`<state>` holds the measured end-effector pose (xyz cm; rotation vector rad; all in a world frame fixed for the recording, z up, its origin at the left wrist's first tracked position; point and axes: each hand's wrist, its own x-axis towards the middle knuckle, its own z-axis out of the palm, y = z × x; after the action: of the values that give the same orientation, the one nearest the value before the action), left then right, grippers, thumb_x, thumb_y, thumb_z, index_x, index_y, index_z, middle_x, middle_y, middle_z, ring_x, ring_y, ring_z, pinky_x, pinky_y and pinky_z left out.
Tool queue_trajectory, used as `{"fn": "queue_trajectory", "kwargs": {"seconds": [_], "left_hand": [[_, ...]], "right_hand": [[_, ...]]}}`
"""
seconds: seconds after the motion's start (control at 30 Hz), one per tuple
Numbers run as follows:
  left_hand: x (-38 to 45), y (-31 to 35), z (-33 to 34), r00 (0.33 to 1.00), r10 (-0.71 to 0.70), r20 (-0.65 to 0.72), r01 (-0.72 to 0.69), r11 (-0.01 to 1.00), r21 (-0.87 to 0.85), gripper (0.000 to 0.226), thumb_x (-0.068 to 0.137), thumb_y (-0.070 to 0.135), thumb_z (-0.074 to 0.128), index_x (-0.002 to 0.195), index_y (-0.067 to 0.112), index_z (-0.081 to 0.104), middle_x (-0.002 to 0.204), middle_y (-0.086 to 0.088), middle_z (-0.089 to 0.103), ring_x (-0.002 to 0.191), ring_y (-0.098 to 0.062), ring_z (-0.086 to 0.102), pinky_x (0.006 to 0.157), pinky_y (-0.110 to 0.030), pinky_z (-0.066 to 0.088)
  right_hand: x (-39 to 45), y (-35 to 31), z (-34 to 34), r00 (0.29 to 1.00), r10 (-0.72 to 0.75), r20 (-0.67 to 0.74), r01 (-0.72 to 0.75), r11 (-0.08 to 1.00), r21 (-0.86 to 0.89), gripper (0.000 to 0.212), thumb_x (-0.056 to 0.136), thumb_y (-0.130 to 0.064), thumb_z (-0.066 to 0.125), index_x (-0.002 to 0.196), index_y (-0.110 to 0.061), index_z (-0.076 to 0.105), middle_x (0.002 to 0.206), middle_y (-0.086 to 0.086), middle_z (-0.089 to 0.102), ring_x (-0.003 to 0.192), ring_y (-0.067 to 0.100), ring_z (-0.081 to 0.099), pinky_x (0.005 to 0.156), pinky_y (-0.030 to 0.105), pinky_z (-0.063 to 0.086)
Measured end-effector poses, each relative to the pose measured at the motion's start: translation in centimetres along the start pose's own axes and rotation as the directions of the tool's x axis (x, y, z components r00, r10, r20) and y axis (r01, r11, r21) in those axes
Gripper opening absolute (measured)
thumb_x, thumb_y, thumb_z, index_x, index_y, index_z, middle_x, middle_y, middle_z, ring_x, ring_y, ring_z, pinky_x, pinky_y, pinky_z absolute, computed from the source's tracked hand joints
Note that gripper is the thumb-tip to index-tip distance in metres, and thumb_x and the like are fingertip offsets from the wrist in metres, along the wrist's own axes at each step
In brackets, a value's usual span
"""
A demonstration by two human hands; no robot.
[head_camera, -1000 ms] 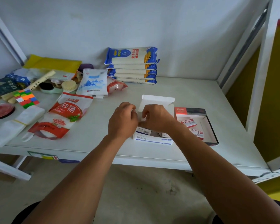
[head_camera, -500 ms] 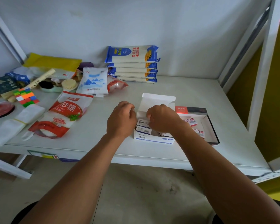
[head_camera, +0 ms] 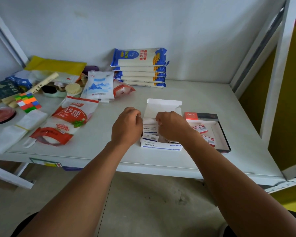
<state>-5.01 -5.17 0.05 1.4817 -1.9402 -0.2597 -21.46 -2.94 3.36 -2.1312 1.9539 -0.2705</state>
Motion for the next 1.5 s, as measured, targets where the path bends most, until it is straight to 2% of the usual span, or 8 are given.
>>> {"fn": "queue_trajectory", "kwargs": {"seconds": [0.2, 0.37, 0.47, 0.63, 0.93, 1.13, 1.3, 1.5], "left_hand": [[0.0, 0.4, -0.1, 1.000, -0.010, 0.000, 0.010, 1.000, 0.005, 0.018, 0.092, 0.020, 0.051, 0.103, 0.011, 0.063, 0.112, -0.006, 0.062, 0.096, -0.021, 0.060, 0.075, -0.024, 0.044], [-0.1, 0.3, 0.0, 1.000, -0.025, -0.003, 0.025, 1.000, 0.006, 0.020, 0.093, 0.021, 0.051, 0.105, 0.012, 0.063, 0.113, -0.006, 0.063, 0.097, -0.021, 0.060, 0.079, -0.025, 0.046], [-0.2, 0.4, 0.0, 1.000, -0.029, -0.001, 0.029, 1.000, 0.010, 0.021, 0.093, 0.022, 0.051, 0.107, 0.012, 0.063, 0.115, -0.006, 0.062, 0.098, -0.021, 0.060, 0.081, -0.024, 0.045], [-0.2, 0.4, -0.2, 1.000, -0.025, -0.004, 0.026, 1.000, 0.008, 0.020, 0.093, 0.023, 0.052, 0.107, 0.012, 0.062, 0.114, -0.006, 0.062, 0.097, -0.020, 0.060, 0.078, -0.022, 0.044], [-0.4, 0.3, -0.3, 0.999, -0.037, -0.004, 0.037, 0.999, 0.004, 0.019, 0.093, 0.021, 0.052, 0.105, 0.011, 0.063, 0.113, -0.006, 0.062, 0.097, -0.021, 0.061, 0.079, -0.024, 0.046], [-0.3, 0.6, -0.3, 0.999, -0.033, -0.003, 0.033, 0.999, -0.003, 0.020, 0.093, 0.021, 0.051, 0.106, 0.012, 0.063, 0.114, -0.006, 0.062, 0.097, -0.020, 0.060, 0.078, -0.023, 0.045], [-0.2, 0.6, -0.4, 0.999, -0.047, -0.003, 0.047, 0.999, -0.003, 0.019, 0.093, 0.022, 0.051, 0.104, 0.013, 0.062, 0.114, -0.005, 0.061, 0.096, -0.020, 0.060, 0.076, -0.023, 0.045], [-0.3, 0.1, -0.5, 1.000, -0.030, -0.007, 0.030, 1.000, 0.001, 0.019, 0.093, 0.021, 0.051, 0.104, 0.012, 0.063, 0.114, -0.006, 0.062, 0.097, -0.021, 0.061, 0.079, -0.027, 0.048]], "right_hand": [[-0.1, -0.4, 0.3, 0.989, -0.046, 0.138, 0.033, 0.995, 0.099, 0.024, 0.076, -0.033, 0.072, 0.097, -0.021, 0.068, 0.102, 0.001, 0.065, 0.090, 0.023, 0.059, 0.076, 0.029, 0.046], [0.2, -0.7, 0.0, 0.978, -0.103, 0.182, 0.091, 0.993, 0.071, 0.033, 0.069, -0.034, 0.079, 0.098, -0.020, 0.069, 0.098, -0.003, 0.062, 0.090, 0.018, 0.055, 0.087, 0.036, 0.050], [0.2, -0.9, 0.1, 0.971, -0.128, 0.203, 0.123, 0.992, 0.035, 0.034, 0.066, -0.033, 0.079, 0.096, -0.021, 0.068, 0.089, -0.007, 0.056, 0.087, 0.018, 0.054, 0.084, 0.038, 0.051], [-0.1, -0.8, 0.4, 0.977, -0.149, 0.151, 0.146, 0.989, 0.034, 0.032, 0.071, -0.036, 0.073, 0.097, -0.017, 0.069, 0.098, 0.001, 0.064, 0.091, 0.022, 0.057, 0.082, 0.035, 0.050], [0.0, 0.6, -1.7, 0.989, -0.063, 0.132, 0.014, 0.938, 0.346, 0.054, 0.077, -0.006, 0.071, 0.126, -0.019, 0.051, 0.094, -0.001, 0.053, 0.084, 0.016, 0.051, 0.066, 0.019, 0.042], [-0.5, 0.4, -1.8, 0.996, -0.068, 0.066, 0.045, 0.953, 0.301, 0.037, 0.074, -0.017, 0.077, 0.106, -0.014, 0.060, 0.106, -0.001, 0.058, 0.091, 0.018, 0.053, 0.074, 0.024, 0.044], [-0.5, -0.1, -1.3, 0.988, -0.076, 0.137, 0.046, 0.977, 0.210, 0.016, 0.075, -0.015, 0.070, 0.072, -0.010, 0.055, 0.076, -0.003, 0.053, 0.077, 0.019, 0.053, 0.058, 0.022, 0.043], [-0.7, -0.4, -1.0, 0.992, -0.126, -0.032, 0.129, 0.979, 0.160, 0.030, 0.067, -0.015, 0.079, 0.086, -0.012, 0.056, 0.091, 0.004, 0.061, 0.080, 0.024, 0.054, 0.069, 0.036, 0.052]]}}
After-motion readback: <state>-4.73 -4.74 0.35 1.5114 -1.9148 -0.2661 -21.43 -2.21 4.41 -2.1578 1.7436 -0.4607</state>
